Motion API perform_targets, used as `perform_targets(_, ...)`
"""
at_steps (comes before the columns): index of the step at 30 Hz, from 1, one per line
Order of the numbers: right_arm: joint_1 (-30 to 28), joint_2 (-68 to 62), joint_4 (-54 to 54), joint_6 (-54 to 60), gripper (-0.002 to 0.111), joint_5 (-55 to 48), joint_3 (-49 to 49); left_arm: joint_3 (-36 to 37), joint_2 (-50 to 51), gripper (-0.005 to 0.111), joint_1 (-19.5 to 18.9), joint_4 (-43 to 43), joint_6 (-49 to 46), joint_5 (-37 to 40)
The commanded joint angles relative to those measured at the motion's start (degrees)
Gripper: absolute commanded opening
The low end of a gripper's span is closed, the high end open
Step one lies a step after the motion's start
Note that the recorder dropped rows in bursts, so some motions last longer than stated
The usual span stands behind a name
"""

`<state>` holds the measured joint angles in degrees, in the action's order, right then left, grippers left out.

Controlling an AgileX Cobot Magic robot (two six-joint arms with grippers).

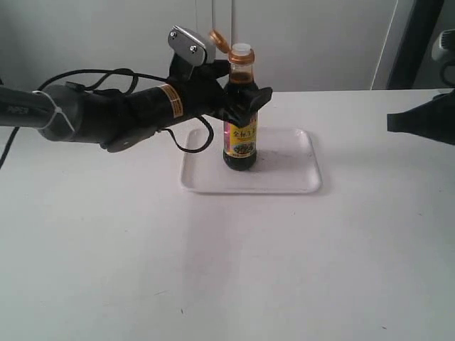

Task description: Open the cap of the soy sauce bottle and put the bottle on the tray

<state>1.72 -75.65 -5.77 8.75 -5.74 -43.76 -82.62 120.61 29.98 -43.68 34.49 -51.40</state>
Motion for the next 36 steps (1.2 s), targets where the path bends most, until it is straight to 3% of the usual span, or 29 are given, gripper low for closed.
perform_targets(1,0.1,-0.06,0.27,0.52,0.0,-0.4,-0.21,2.01,-3.06,0.105,-0.16,-0.6,-1.34,0.2)
perform_targets(24,0.1,-0.06,0.14,0.52,0.0,-0.94,-0.21,2.15,-15.04,0.105,-0.16,-1.39,-2.76,8.38)
perform_targets(36,0.1,-0.06,0.13,0.52,0.0,-0.69,-0.21,2.15,-22.25,0.105,-0.16,-23.77,17.72,22.27)
